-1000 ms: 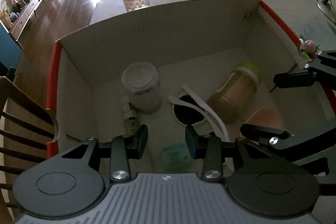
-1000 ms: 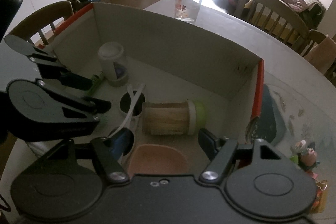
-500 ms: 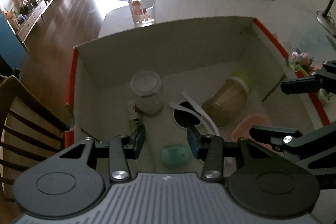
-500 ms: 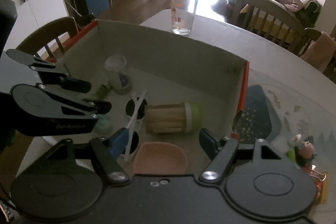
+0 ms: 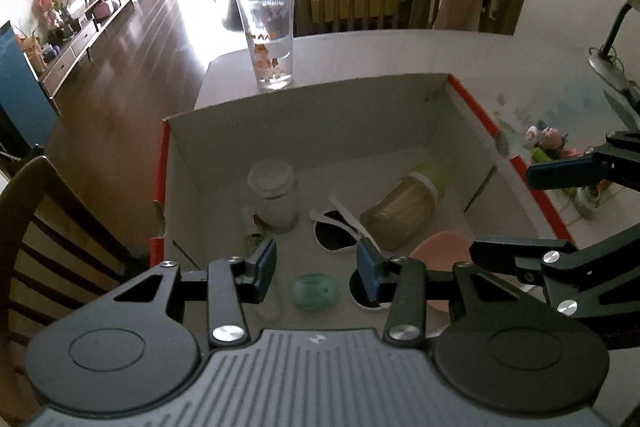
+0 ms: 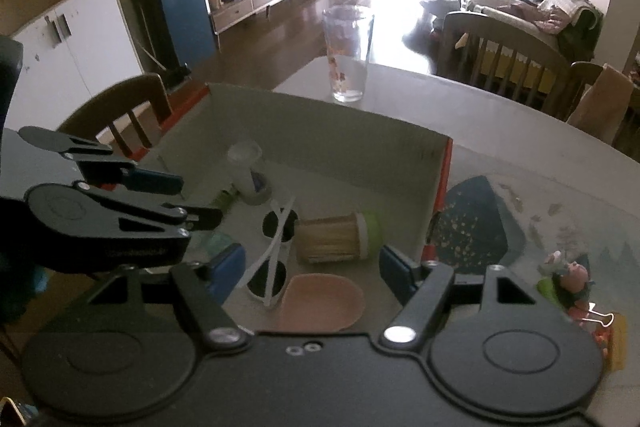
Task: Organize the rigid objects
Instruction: 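Open the left tool to drop the teal container while the right tool releases the dish, then move both tools back from the box to the remaining table items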
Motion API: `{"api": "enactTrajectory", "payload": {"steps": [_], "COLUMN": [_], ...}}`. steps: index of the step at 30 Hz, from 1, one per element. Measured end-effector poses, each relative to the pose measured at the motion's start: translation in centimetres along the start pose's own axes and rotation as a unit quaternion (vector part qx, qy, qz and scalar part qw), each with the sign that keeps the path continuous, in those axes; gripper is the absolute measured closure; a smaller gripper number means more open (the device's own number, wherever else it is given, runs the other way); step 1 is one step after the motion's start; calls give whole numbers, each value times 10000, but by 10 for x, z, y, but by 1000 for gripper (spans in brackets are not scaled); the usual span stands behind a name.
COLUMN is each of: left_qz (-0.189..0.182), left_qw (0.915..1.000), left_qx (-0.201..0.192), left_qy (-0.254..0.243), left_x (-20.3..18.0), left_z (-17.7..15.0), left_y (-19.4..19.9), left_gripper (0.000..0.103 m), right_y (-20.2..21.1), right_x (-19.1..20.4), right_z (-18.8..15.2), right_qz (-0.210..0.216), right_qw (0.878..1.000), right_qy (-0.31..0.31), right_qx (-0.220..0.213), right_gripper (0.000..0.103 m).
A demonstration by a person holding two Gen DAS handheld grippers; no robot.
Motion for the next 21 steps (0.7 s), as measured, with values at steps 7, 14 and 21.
{"api": "enactTrajectory", "payload": {"steps": [7,14,21], "left_qz": [-60,-159,-254], "left_qw": [9994,9981,9965], "left_qx": [-269,-529,-745], "left_qy": [200,276,283], "left_x": [-5,-19,-36], "left_z": [1,3,3], "left_y": [27,50,69], "left_gripper": [60,60,47], "right_y": [31,61,86], "right_x": [-2,-7,-15], "right_z": [1,-3,-8], "right_qz": [138,282,342], "right_qw": [9991,9969,9939], "right_qy": [-149,-342,-452], "right_qx": [-359,-647,-946], "right_gripper": [29,25,17]}}
Point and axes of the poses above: each gripper's, at about its wrist camera, not at the fingertips, and y roughly against the way its jaws point, x to its left, z to its top, the point moved 8 cm from there along -y, roughly the way its jaws point, and after that the axes turned 3 degrees about -x, right-handed, at the moved point
